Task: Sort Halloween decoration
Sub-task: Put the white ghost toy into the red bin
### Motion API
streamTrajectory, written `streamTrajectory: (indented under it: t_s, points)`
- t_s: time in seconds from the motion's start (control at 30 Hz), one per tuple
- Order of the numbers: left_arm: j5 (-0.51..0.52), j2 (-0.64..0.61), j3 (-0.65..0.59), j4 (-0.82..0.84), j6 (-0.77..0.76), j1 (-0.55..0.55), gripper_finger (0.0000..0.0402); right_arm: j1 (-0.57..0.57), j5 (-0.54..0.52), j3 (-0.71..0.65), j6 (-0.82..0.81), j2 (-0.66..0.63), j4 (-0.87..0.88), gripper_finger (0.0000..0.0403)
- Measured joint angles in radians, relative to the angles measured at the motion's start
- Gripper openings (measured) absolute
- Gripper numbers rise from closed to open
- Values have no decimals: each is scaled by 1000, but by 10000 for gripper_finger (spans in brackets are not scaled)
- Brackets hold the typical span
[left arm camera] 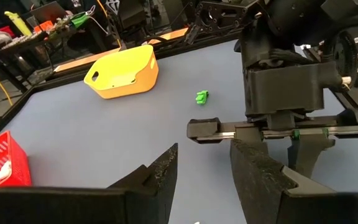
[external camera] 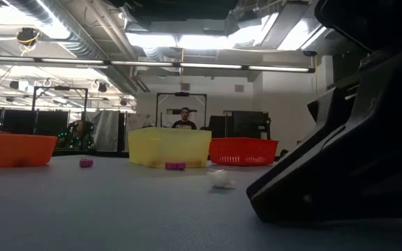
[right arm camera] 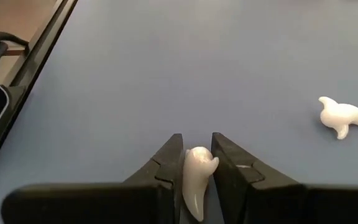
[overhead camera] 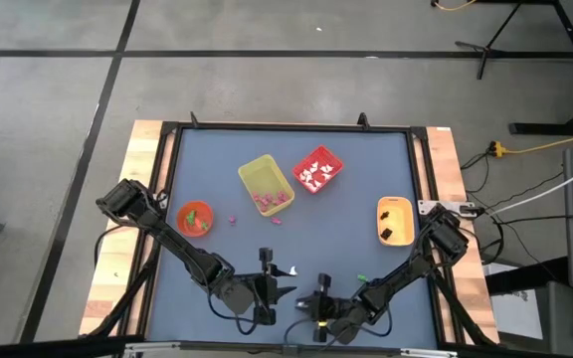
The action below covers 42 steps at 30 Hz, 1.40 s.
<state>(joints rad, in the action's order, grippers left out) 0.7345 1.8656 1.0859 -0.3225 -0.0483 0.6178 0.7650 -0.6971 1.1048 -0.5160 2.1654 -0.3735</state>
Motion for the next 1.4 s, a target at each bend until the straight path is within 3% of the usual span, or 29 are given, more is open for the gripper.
streamTrajectory:
  t_s: [0.5,0.83,1.07,1.4]
  points:
    - [9,-11,0,-7,7,5,132,0,-22,8,55,-124,155,67]
    - [123,-105,0,0,106,60,132,-33,-124,9,158,-276,374,67]
    - [209,-135,0,0,114,118,131,-135,-124,9,291,-389,488,67]
    - [278,-135,0,8,110,203,131,-409,-122,10,544,-436,524,67]
